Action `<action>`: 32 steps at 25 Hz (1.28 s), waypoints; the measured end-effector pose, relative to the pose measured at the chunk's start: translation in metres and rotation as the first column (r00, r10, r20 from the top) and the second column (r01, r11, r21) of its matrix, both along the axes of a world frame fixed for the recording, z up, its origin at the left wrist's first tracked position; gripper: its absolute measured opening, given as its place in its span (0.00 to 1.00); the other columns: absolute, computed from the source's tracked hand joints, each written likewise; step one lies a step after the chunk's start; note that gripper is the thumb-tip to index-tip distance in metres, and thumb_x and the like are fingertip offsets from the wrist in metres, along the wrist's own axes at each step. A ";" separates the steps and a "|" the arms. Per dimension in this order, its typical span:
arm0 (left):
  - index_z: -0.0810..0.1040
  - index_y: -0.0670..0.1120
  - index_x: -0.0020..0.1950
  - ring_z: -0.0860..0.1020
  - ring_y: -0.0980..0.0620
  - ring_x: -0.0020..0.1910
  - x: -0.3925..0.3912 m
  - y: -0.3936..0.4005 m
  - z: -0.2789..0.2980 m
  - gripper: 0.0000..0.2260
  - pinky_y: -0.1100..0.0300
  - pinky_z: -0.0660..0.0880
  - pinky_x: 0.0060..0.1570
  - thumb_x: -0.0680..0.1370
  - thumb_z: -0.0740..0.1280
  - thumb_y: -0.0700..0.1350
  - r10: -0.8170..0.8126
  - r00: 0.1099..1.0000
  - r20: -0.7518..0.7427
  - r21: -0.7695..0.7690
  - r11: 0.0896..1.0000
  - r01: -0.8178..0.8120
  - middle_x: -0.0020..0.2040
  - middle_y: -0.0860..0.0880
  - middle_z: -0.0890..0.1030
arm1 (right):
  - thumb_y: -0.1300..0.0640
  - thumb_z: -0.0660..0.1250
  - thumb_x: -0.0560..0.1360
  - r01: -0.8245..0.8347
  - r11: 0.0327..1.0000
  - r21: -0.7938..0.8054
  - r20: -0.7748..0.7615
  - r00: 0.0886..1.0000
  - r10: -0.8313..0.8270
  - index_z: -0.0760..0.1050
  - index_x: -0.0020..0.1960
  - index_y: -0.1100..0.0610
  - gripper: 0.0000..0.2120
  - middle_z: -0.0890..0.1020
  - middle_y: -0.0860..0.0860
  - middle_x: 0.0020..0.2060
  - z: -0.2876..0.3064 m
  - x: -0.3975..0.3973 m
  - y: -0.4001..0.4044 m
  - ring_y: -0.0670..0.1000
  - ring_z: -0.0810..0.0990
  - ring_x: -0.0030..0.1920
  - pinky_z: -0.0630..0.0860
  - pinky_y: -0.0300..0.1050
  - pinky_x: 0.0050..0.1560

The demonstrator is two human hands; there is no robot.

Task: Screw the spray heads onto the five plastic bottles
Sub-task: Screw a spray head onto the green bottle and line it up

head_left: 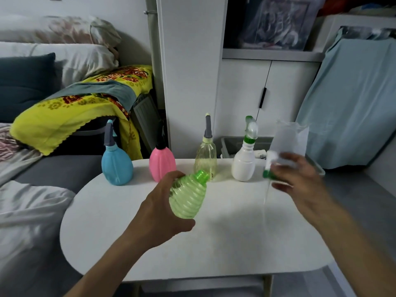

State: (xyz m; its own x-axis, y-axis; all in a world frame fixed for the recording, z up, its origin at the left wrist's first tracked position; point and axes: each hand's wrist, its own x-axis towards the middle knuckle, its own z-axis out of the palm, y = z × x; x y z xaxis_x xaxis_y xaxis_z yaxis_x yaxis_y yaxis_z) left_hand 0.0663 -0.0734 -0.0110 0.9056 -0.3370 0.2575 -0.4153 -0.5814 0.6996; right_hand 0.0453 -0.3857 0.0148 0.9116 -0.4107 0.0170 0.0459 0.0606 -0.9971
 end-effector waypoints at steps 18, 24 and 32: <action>0.63 0.61 0.65 0.75 0.57 0.53 -0.009 -0.018 -0.009 0.39 0.58 0.76 0.51 0.59 0.79 0.53 -0.085 0.990 0.108 0.090 0.993 0.076 0.56 0.62 0.74 | 0.65 0.72 0.66 -0.095 0.934 0.345 0.246 0.969 0.007 0.75 0.62 0.47 0.28 0.87 0.50 0.50 0.009 -0.016 0.052 0.56 0.84 0.54 0.83 0.50 0.48; 0.63 0.62 0.65 0.73 0.59 0.52 -0.007 -0.016 -0.010 0.40 0.73 0.68 0.49 0.59 0.78 0.54 -0.092 0.981 0.171 0.132 0.989 0.070 0.56 0.63 0.71 | 0.66 0.71 0.74 -0.261 0.956 -0.134 0.177 0.943 0.282 0.70 0.68 0.39 0.31 0.84 0.47 0.56 -0.003 -0.021 0.077 0.49 0.83 0.56 0.80 0.44 0.53; 0.63 0.60 0.70 0.72 0.54 0.58 -0.005 0.010 0.004 0.41 0.52 0.76 0.53 0.61 0.79 0.50 -0.206 0.931 0.301 0.320 0.942 0.105 0.63 0.60 0.71 | 0.45 0.73 0.70 0.066 0.217 -0.974 0.134 0.940 0.314 0.82 0.59 0.50 0.20 0.81 0.42 0.35 0.002 -0.029 0.068 0.43 0.74 0.34 0.68 0.41 0.43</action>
State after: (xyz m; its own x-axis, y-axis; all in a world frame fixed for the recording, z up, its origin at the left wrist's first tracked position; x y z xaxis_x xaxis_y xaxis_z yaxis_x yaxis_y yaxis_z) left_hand 0.0609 -0.0635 -0.0068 0.7176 -0.5728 0.3961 -0.6924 -0.6479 0.3174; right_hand 0.0166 -0.3172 0.0173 0.8240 0.2131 0.5250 0.3810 -0.8942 -0.2352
